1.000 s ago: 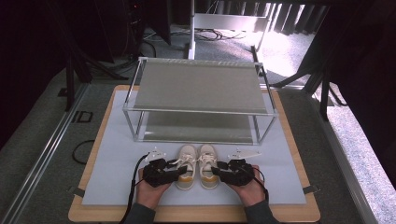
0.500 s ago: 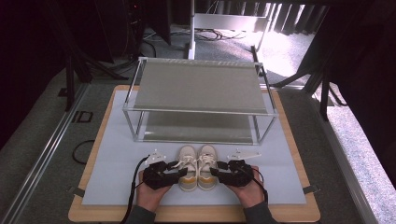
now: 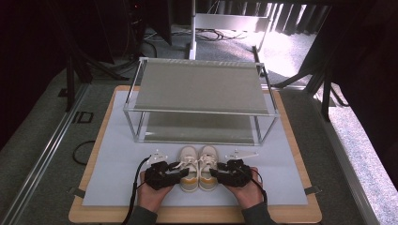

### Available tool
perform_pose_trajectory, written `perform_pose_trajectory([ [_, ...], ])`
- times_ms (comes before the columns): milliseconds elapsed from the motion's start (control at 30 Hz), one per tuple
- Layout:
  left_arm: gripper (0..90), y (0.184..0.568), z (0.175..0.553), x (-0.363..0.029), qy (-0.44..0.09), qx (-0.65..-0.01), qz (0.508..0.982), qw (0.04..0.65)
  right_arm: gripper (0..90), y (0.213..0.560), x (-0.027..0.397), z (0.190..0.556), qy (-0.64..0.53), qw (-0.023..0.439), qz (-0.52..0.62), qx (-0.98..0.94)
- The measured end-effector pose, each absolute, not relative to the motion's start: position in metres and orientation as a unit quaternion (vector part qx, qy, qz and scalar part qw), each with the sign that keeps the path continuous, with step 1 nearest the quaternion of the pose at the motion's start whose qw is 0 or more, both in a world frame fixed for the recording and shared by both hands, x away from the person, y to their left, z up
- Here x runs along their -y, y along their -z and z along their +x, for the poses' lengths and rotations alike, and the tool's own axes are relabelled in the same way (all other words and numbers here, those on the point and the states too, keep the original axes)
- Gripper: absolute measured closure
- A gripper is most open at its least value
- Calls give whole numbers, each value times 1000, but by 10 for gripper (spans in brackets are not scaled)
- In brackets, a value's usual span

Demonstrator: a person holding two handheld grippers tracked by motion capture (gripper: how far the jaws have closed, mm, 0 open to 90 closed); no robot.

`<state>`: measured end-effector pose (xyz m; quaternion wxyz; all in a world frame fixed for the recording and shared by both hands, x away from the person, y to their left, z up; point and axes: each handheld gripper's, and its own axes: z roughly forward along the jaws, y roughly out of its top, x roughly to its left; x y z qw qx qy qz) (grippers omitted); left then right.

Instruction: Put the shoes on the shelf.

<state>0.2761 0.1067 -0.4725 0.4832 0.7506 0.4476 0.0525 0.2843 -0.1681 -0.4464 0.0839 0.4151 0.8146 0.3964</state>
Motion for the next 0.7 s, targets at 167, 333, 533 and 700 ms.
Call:
perform_pose_trajectory([
  [167, 530, 472, 277, -108, -49, -453, 747, 484, 632, 450, 172, 286, -420, 65, 422, -801],
  [333, 549, 470, 275, -105, -56, -452, 747, 484, 666, 451, 174, 284, -430, 68, 418, -797],
  [533, 558, 469, 275, -103, -55, -452, 742, 492, 687, 449, 175, 280, -436, 83, 419, -792],
  [700, 559, 468, 275, -100, -58, -450, 741, 495, 692, 447, 177, 279, -444, 90, 418, -788],
])
